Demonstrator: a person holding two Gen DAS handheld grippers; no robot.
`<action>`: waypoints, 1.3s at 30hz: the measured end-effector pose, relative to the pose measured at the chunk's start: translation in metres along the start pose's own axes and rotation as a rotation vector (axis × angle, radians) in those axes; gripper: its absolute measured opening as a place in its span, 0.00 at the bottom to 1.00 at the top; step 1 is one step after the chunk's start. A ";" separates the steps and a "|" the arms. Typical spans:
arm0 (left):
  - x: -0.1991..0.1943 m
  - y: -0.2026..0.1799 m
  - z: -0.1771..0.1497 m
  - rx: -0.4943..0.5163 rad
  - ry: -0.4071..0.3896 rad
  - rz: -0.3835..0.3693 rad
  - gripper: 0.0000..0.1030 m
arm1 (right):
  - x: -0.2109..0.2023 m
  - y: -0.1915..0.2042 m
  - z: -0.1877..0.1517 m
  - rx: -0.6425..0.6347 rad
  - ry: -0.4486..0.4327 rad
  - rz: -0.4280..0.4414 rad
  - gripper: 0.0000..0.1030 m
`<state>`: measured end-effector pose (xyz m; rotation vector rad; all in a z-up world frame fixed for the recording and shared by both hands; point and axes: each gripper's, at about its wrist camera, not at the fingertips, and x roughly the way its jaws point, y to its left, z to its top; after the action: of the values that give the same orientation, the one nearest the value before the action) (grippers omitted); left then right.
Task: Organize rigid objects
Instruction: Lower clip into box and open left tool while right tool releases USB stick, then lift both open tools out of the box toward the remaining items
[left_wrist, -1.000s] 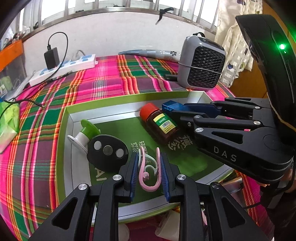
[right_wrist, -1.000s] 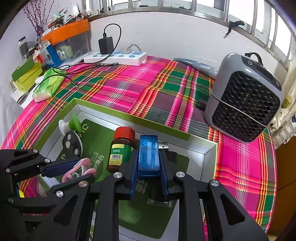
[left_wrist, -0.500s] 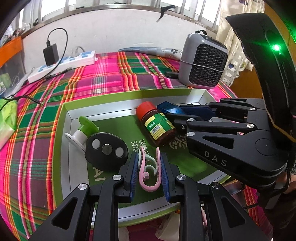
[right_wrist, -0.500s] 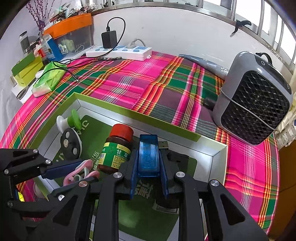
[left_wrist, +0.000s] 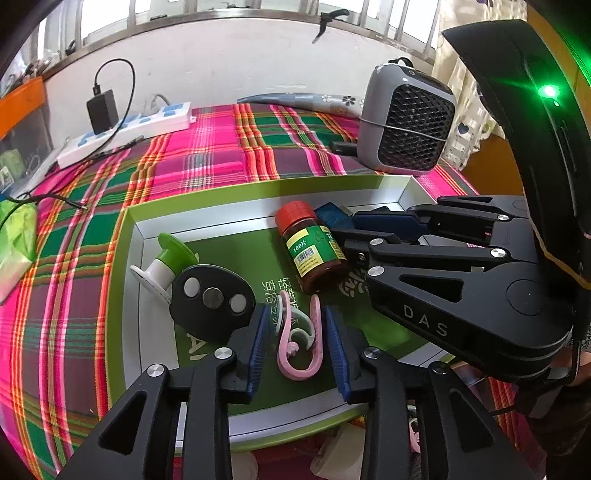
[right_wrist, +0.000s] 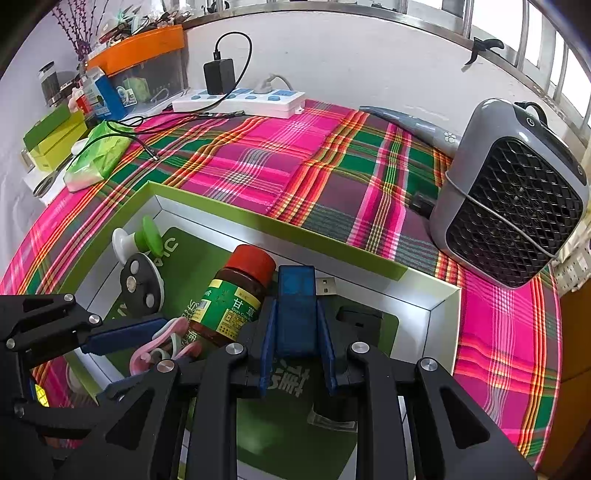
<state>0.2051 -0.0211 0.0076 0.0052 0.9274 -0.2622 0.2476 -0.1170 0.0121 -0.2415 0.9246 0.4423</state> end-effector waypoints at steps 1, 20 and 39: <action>0.000 0.000 0.000 -0.001 0.000 0.000 0.31 | 0.000 0.000 0.000 0.001 -0.002 0.000 0.23; -0.018 -0.003 -0.007 0.000 -0.012 0.019 0.34 | -0.022 -0.001 -0.006 0.029 -0.048 -0.002 0.29; -0.070 -0.007 -0.029 0.026 -0.097 0.069 0.34 | -0.070 0.005 -0.029 0.092 -0.132 0.005 0.31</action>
<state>0.1411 -0.0088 0.0464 0.0483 0.8259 -0.2089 0.1881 -0.1424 0.0514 -0.1241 0.8141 0.4143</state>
